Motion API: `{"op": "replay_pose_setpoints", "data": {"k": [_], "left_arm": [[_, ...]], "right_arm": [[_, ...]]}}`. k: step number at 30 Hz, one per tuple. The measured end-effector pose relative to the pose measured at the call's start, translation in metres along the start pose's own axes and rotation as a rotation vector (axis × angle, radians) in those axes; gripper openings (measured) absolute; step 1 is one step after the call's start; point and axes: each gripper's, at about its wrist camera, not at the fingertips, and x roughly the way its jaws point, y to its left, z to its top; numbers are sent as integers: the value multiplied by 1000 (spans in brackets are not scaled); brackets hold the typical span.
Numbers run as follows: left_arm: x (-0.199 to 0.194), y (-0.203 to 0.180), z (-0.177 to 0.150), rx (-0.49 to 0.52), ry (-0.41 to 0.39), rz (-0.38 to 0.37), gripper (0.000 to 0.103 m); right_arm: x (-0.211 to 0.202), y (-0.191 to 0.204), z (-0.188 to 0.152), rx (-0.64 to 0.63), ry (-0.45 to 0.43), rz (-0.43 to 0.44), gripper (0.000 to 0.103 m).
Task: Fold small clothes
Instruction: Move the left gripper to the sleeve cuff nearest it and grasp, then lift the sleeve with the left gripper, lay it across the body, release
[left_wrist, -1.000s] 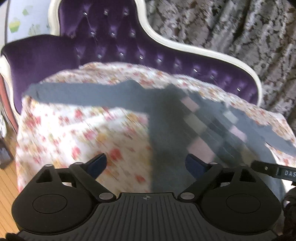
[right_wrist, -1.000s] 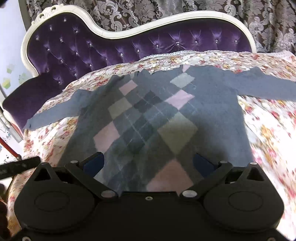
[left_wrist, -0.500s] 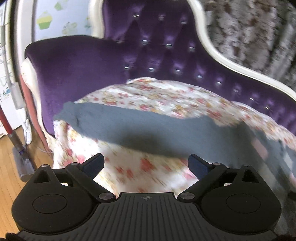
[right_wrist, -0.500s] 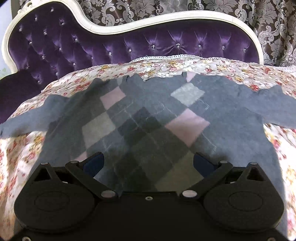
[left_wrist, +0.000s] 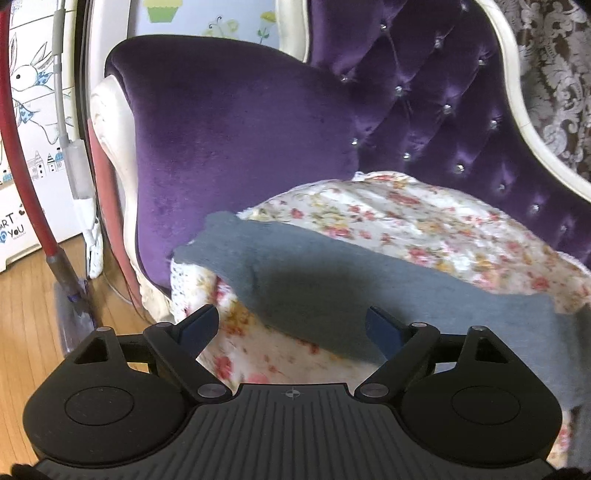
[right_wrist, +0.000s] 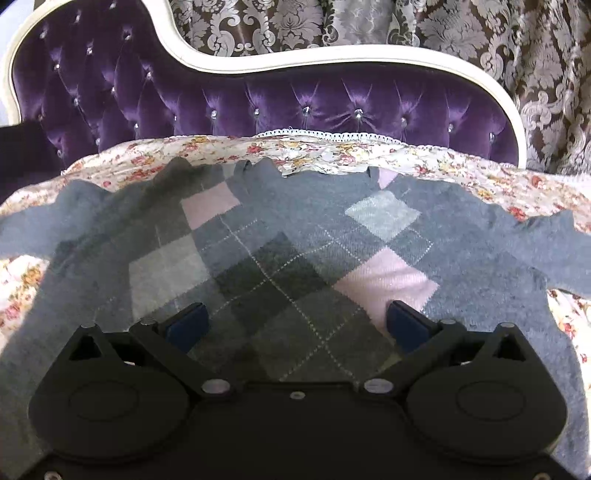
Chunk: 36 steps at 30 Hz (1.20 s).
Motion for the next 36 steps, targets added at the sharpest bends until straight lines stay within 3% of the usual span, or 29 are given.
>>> {"op": "replay_pose_setpoints", "data": {"k": [5, 9, 17, 21, 22, 25, 26, 29, 36], "left_arm": [[20, 14, 2, -30, 19, -49, 76], [32, 17, 2, -15, 28, -53, 73], [47, 17, 10, -16, -11, -67, 67], [54, 22, 17, -67, -30, -57, 61], [56, 24, 20, -82, -42, -37, 52], [58, 27, 25, -114, -48, 11, 11], [56, 28, 28, -124, -53, 1, 4], [42, 26, 35, -141, -84, -12, 4], [-17, -8, 63, -43, -173, -89, 4]], "right_arm": [[1, -2, -2, 8, -18, 7, 103], [2, -1, -3, 4, -21, 4, 103], [2, 0, -3, 1, -25, 1, 103], [2, 0, -3, 1, -24, 2, 103], [2, 0, -3, 1, -25, 2, 103], [2, 0, -3, 1, -25, 2, 103], [2, 0, -3, 1, -25, 3, 103], [2, 0, -3, 1, -25, 3, 103], [2, -1, -2, 6, -29, 7, 103]]}}
